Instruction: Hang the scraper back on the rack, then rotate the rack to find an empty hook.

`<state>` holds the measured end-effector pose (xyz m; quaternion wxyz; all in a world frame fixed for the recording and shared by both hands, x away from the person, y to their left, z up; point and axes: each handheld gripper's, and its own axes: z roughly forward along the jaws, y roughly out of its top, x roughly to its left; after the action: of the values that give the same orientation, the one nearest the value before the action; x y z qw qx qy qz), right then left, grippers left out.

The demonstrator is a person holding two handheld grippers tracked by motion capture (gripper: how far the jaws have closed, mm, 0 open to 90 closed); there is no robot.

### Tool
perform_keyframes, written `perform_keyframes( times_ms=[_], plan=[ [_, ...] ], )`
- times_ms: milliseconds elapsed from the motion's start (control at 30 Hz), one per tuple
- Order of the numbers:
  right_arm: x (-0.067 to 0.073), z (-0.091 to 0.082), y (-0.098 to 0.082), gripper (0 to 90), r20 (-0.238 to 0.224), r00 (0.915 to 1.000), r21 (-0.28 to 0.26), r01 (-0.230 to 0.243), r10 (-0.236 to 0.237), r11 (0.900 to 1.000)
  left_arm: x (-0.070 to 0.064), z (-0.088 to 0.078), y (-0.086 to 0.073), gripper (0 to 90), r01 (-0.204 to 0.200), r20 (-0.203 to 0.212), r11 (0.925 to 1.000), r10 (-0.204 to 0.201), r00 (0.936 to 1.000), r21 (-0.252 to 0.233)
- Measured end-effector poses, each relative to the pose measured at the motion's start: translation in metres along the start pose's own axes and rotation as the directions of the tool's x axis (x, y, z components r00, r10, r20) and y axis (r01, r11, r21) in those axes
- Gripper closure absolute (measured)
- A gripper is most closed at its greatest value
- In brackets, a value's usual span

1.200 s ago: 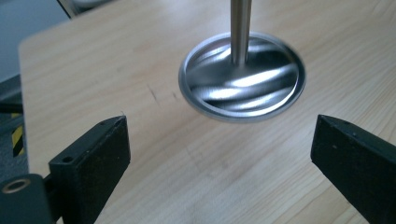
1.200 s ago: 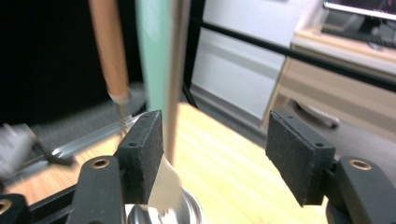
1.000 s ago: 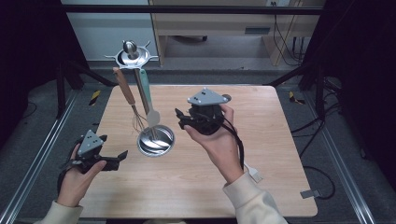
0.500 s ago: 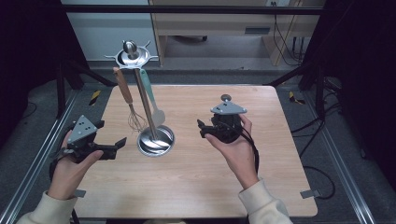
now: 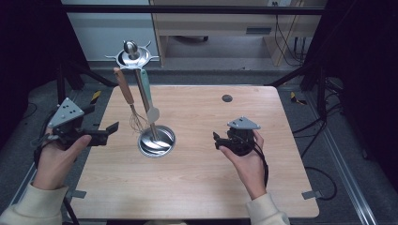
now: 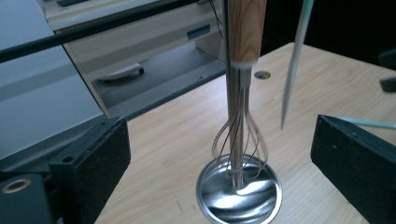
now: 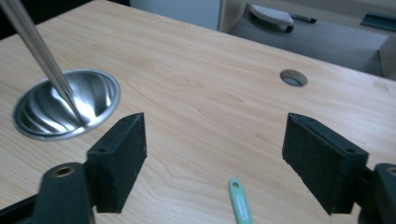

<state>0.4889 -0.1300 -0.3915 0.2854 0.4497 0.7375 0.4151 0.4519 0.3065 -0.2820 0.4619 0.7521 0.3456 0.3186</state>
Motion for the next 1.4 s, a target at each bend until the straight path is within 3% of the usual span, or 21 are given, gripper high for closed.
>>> perform_keyframes(
  times_ms=[133,300,333,367,667,967,1200,1400],
  plan=[
    [-0.006,0.004,-0.018,26.8,0.021,0.9995,0.017,-0.024,0.024,1.000,0.003,-0.005,0.018,6.0,-0.001,0.006,0.9997,0.001,1.0000,-0.026],
    [-0.007,0.007,-0.030,30.0,0.029,0.9994,0.048,-0.022,0.020,0.999,-0.001,-0.011,0.036,12.9,-0.003,0.017,0.9986,0.003,0.9999,-0.052],
    [-0.007,0.008,-0.031,30.7,0.029,0.9994,0.048,-0.020,0.019,0.999,-0.001,-0.011,0.040,14.7,-0.035,0.010,0.9967,0.036,0.9993,-0.073],
    [-0.006,0.007,-0.032,31.8,0.036,0.9991,0.050,-0.023,0.021,0.998,-0.006,-0.013,0.042,17.6,-0.005,0.028,0.9980,0.007,0.9996,-0.063],
    [-0.006,0.006,-0.035,34.1,0.042,0.9991,0.046,-0.011,0.009,0.999,-0.019,-0.012,0.058,42.1,-0.002,0.082,0.9939,0.011,0.9965,-0.110],
    [-0.005,0.005,-0.038,34.7,0.055,0.9985,0.058,-0.005,0.002,0.998,-0.027,-0.011,0.072,71.7,0.001,0.104,0.9865,0.017,0.9944,-0.163],
    [-0.009,0.004,-0.039,35.1,0.061,0.9981,0.055,-0.012,0.008,0.998,-0.030,-0.009,0.077,88.9,-0.001,0.099,0.9855,0.018,0.9949,-0.170],
    [-0.010,0.003,-0.039,35.3,0.059,0.9983,0.049,-0.005,0.002,0.999,-0.028,-0.009,0.084,90.0,0.019,0.071,0.9820,-0.006,0.9975,-0.188]
  ],
)
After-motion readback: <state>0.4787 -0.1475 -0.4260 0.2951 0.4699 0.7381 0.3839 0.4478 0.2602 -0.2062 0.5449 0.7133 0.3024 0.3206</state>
